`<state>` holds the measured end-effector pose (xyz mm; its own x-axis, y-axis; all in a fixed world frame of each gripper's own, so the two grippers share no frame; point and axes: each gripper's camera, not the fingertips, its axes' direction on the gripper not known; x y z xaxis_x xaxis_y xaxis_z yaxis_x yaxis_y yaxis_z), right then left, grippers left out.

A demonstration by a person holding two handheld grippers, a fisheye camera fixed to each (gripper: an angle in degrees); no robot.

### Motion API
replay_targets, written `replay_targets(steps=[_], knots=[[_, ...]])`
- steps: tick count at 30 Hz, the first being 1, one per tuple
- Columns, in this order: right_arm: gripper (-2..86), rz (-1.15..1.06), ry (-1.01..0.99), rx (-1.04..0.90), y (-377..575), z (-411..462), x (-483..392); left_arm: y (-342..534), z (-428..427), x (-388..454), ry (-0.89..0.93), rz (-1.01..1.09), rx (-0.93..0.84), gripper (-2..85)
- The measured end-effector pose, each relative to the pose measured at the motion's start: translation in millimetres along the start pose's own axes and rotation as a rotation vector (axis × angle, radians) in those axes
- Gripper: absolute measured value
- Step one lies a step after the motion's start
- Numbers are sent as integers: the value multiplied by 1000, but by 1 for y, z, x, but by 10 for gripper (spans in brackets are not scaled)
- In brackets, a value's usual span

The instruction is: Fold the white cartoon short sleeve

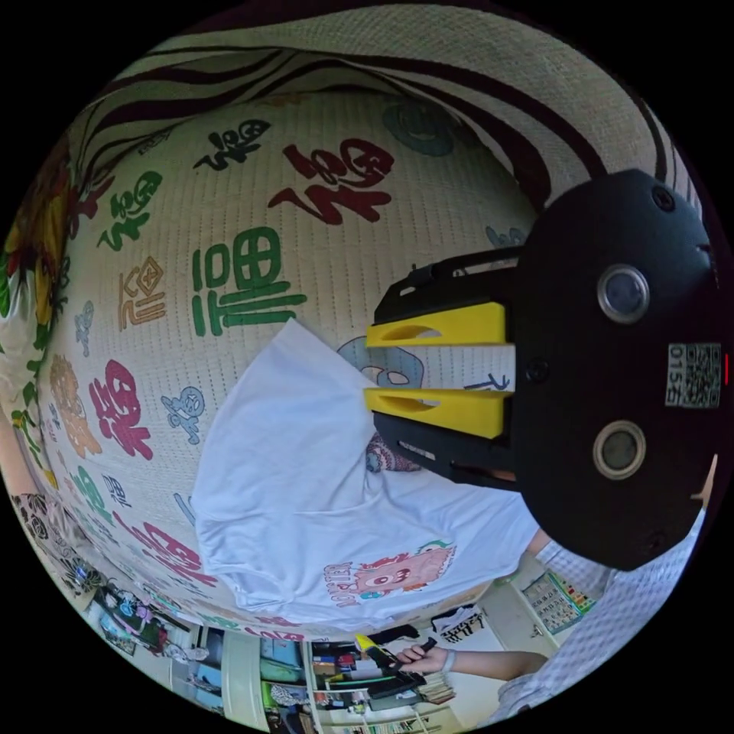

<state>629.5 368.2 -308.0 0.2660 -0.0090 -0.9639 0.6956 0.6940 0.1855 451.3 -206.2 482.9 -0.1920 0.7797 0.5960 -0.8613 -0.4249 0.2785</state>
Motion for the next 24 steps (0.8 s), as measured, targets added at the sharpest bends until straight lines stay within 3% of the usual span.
replay_targets(steps=[5,9,12,16,17,19,24], knots=[[76,7,-103,106,27,-16,26,-90,146,192,168,409,-109,90],[63,43,-212,238,41,-29,55,-130,247,325,191,663,-225,96],[66,22,-253,272,47,-35,70,-143,335,414,152,810,-371,103],[69,-7,-238,323,72,-42,84,-118,441,493,-69,1037,-596,80],[69,-6,-243,327,80,-42,91,-110,450,504,-126,1105,-576,57],[71,-11,-275,331,89,-39,100,-111,449,514,-155,1133,-557,19],[81,-78,-315,347,102,-28,123,-145,395,490,52,874,-367,-2]])
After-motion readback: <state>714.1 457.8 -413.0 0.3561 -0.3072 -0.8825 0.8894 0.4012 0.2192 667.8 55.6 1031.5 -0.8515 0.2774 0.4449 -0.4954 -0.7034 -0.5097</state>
